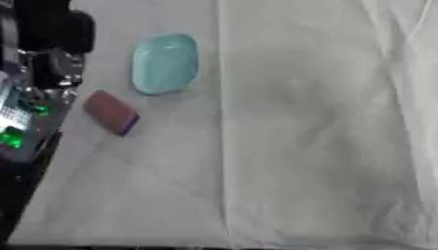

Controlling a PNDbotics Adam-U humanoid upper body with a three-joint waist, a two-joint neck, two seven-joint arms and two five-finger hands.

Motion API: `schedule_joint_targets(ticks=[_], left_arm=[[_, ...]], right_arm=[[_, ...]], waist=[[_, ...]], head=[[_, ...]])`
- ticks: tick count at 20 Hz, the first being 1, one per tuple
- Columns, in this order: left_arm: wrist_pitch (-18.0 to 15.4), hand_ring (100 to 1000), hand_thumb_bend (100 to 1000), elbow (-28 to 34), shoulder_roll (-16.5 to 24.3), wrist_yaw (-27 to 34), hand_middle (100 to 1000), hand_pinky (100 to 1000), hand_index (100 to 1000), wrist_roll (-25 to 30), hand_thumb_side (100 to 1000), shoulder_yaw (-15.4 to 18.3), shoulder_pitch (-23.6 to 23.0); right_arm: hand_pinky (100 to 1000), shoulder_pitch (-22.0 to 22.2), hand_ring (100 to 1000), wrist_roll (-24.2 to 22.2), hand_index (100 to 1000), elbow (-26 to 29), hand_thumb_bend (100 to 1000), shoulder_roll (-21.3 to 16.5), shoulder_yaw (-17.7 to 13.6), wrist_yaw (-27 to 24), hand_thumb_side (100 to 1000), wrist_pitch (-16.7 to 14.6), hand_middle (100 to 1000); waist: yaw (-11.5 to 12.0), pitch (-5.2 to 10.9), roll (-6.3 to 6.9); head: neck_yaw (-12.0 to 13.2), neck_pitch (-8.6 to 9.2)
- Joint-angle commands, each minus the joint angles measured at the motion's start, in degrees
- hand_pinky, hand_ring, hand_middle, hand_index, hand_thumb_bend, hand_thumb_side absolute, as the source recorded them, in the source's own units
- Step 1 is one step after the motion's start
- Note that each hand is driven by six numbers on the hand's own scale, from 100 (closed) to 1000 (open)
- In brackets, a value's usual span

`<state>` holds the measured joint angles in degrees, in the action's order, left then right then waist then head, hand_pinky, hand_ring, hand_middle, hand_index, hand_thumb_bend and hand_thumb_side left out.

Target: Pick up objects on the table and place them in the box.

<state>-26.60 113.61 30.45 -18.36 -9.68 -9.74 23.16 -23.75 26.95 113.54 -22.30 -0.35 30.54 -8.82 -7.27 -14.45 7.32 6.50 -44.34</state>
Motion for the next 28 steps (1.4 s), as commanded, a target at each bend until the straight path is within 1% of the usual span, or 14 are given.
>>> schedule_joint_targets(ticks=[1, 2, 3, 5, 6, 7, 9, 12, 20, 21, 22, 23, 26, 28], left_arm=[[-0.3, 720, 725, 1.0, 10.3, -4.0, 755, 604, 870, 7.6, 483, 1.0, 0.3], [-0.9, 718, 751, 1.0, 12.3, -4.0, 753, 603, 867, 9.4, 469, 1.1, 0.4], [-1.5, 717, 937, 1.0, 14.6, -4.1, 751, 620, 863, 11.5, 369, 1.0, 0.4], [-2.6, 762, 1000, 1.0, 18.1, -4.0, 797, 673, 913, 16.1, 368, 0.8, 0.6], [-3.0, 762, 1000, 1.0, 19.4, -3.9, 797, 673, 913, 18.4, 368, 0.8, 0.6], [-3.4, 821, 1000, 1.0, 21.0, -4.2, 846, 764, 960, 20.8, 388, 0.8, 0.8], [-4.3, 883, 1000, 1.0, 24.1, -5.2, 893, 859, 999, 25.0, 441, 1.0, 1.2], [-4.5, 916, 1000, 1.0, 28.0, -8.8, 915, 905, 1000, 30.0, 410, 1.9, 2.2], [-3.9, 802, 1000, 1.0, 32.3, -14.0, 785, 735, 874, 36.4, 407, 0.4, 4.9], [-3.5, 738, 1000, 1.0, 32.4, -14.1, 738, 656, 836, 37.1, 405, 0.1, 5.1], [-3.0, 738, 1000, 1.0, 32.4, -14.1, 738, 656, 836, 37.9, 405, -0.1, 5.3], [-2.5, 677, 1000, 1.0, 32.3, -14.1, 694, 588, 811, 38.6, 405, -0.3, 5.5], [-1.0, 646, 1000, 1.0, 31.4, -13.4, 674, 548, 804, 40.6, 412, -1.0, 6.1], [-0.1, 598, 1000, 1.0, 30.3, -12.7, 635, 455, 814, 41.4, 448, -1.3, 6.4]], right_arm=[[453, 1.2, 531, -0.6, 686, 1.1, 100, -1.5, -0.4, -0.8, 597, 0.6, 612], [452, 1.6, 531, -0.7, 686, 1.1, 100, -1.5, -0.4, -1.0, 596, 0.7, 611], [446, 2.2, 526, -0.8, 685, 1.1, 100, -1.5, -0.4, -1.3, 594, 0.9, 609], [442, 2.9, 523, -1.2, 684, 1.1, 100, -1.6, -0.3, -1.7, 592, 1.1, 607], [442, 3.2, 523, -1.4, 684, 1.1, 100, -1.6, -0.3, -1.8, 592, 1.2, 607], [439, 3.4, 520, -1.6, 684, 1.1, 100, -1.6, -0.2, -1.9, 590, 1.3, 605], [435, 3.9, 517, -2.0, 684, 1.1, 100, -1.6, -0.2, -2.1, 589, 1.5, 604], [433, 4.5, 515, -2.4, 683, 1.1, 100, -1.6, -0.1, -2.4, 587, 1.7, 602], [416, 5.3, 509, -3.1, 682, 1.1, 100, -1.6, 0.2, -2.7, 582, 1.6, 597], [413, 5.3, 507, -3.1, 682, 1.1, 100, -1.6, 0.2, -2.7, 581, 1.5, 596], [413, 5.4, 507, -3.1, 682, 1.1, 100, -1.6, 0.2, -2.7, 581, 1.5, 596], [412, 5.4, 506, -3.1, 681, 1.1, 100, -1.5, 0.2, -2.8, 580, 1.5, 595], [412, 5.5, 504, -3.1, 681, 1.1, 100, -1.5, 0.1, -2.8, 579, 1.5, 594], [411, 5.5, 502, -3.0, 681, 1.1, 100, -1.4, 0.0, -2.8, 577, 1.5, 593]], waist=[[-0.2, 1.68, 0.17], [-0.3, 1.86, 0.30], [-0.4, 2.09, 0.48], [-0.6, 2.43, 0.71], [-0.7, 2.55, 0.78], [-0.7, 2.72, 0.94], [-0.8, 2.99, 1.21], [-0.5, 3.42, 1.69], [-0.3, 4.25, 2.60], [-0.4, 4.33, 2.68], [-0.5, 4.41, 2.76], [-0.6, 4.46, 2.81], [-1.1, 4.58, 2.96], [-1.3, 4.59, 2.97]], head=[[0.1, 0.22], [0.2, 0.22], [0.2, 0.22], [0.2, 0.22], [0.2, 0.22], [0.1, 0.22], [-0.1, 0.22], [-0.4, 0.22], [-1.1, 0.22], [-1.1, 0.22], [-1.1, 0.22], [-1.1, 0.22], [-1.1, 0.22], [-1.2, 0.22]])
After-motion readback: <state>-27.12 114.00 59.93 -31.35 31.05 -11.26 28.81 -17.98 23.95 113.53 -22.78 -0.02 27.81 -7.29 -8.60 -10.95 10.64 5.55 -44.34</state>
